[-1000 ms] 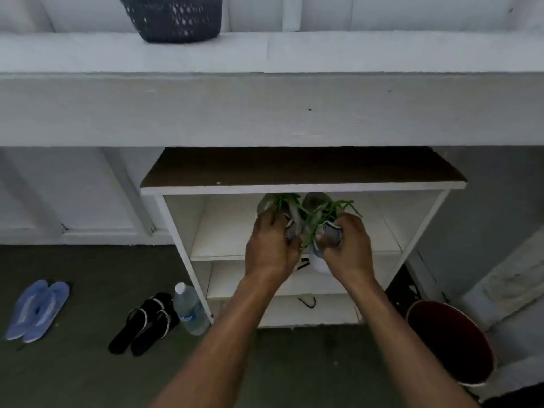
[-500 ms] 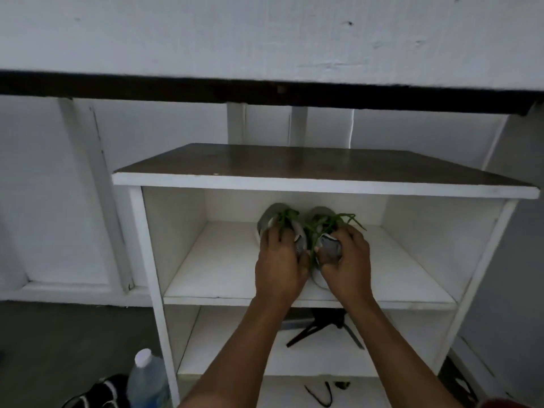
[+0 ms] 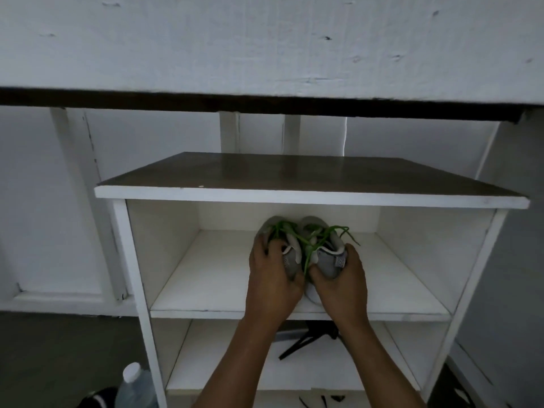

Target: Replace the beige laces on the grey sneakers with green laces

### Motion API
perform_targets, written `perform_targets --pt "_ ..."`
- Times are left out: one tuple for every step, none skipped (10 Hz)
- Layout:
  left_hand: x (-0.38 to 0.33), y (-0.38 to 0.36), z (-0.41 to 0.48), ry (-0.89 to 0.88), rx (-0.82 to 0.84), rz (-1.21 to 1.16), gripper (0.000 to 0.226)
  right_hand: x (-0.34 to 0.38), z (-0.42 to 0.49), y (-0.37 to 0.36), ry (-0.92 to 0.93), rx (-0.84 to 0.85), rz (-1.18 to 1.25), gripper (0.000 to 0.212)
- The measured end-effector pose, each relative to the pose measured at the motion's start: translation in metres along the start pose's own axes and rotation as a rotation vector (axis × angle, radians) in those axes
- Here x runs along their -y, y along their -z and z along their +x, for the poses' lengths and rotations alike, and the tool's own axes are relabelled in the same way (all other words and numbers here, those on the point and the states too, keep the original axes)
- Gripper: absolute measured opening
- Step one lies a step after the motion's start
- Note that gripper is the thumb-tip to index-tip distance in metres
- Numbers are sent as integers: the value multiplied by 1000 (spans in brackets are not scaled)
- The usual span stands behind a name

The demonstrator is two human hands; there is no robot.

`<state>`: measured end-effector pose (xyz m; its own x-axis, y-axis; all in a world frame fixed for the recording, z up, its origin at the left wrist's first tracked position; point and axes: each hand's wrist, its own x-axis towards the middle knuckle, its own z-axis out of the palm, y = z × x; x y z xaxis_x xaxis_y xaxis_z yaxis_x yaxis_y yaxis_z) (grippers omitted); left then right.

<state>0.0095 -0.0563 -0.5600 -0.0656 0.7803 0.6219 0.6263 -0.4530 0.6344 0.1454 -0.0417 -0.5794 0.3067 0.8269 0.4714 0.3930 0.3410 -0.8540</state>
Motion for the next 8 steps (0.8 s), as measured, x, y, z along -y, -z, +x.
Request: perform_targets --pt "-3 -5 -7 119 -29 -142 99 -1 -5 -1 4 -31 -33 80" --pt "-3 -5 -5 228 9 -208 108 2 -7 -4 2 -95 -79 77" --pt "3 -6 -5 313 27 -230 112 5 -5 -7 -50 -112 -91 81" --pt "13 -10 -7 396 41 -241 113 3 -6 -7 -90 -81 -57 99" --pt "19 -10 -5 403 25 -295 84 -2 -10 -5 -134 -57 -9 93" --pt "13 -6 -9 374 35 -341 76 -6 -20 -3 -161 -45 44 82" --pt "12 1 -14 437 69 -370 72 -7 -25 4 -251 47 48 90" --pt "0 19 -44 530 160 -411 81 -8 -54 20 -376 128 -47 84"
